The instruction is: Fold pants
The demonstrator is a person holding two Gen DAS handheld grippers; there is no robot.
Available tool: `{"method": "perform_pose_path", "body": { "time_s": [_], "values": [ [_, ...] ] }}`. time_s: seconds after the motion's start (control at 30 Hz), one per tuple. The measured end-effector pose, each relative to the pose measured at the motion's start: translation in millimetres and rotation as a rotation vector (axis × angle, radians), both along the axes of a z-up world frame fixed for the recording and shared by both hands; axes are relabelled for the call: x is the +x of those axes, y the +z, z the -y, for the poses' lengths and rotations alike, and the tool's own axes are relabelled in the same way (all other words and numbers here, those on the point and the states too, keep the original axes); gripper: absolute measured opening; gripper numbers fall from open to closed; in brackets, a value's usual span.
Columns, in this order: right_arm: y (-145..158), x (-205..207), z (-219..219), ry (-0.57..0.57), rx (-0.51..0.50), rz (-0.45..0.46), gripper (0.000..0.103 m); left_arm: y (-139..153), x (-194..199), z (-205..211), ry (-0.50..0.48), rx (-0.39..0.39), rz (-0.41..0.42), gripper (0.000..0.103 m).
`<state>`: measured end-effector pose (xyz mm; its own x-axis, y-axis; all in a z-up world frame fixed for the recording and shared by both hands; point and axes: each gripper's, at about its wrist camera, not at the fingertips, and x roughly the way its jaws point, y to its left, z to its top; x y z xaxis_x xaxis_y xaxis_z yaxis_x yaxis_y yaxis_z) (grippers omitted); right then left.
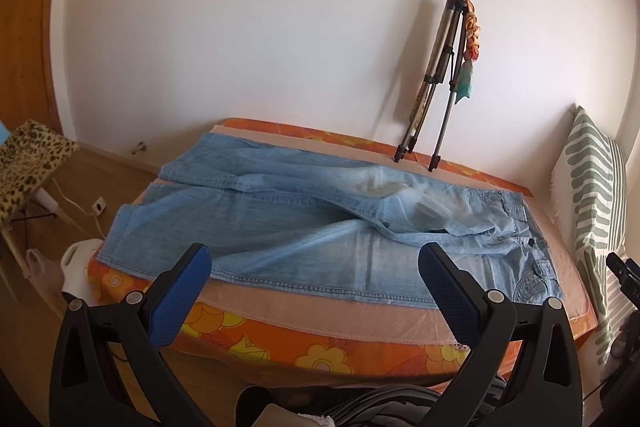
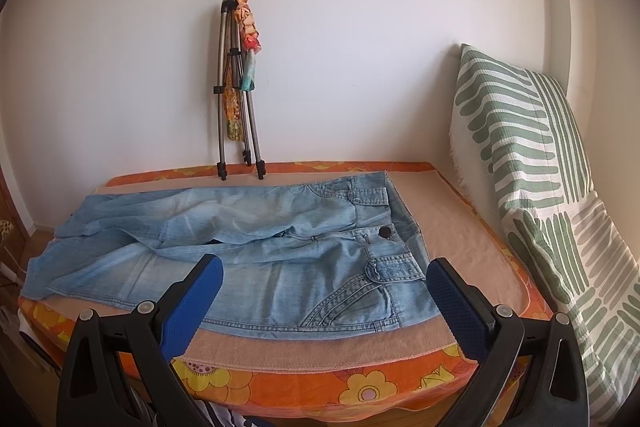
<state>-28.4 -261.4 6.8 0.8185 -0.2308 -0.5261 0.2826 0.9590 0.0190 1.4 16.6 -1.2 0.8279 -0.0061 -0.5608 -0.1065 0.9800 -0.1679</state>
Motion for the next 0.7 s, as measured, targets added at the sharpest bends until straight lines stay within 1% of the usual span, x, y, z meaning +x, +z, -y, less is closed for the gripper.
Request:
{"method": "perform_pose_path", "body": {
  "time_s": [0.7],
  "values": [
    [-3.2,1.5,1.3,0.003,-0.004,-0.01,0.103,-5.4,4.5,-9.8,0.023,-0.017,-0.012,0.103]
  ]
}}
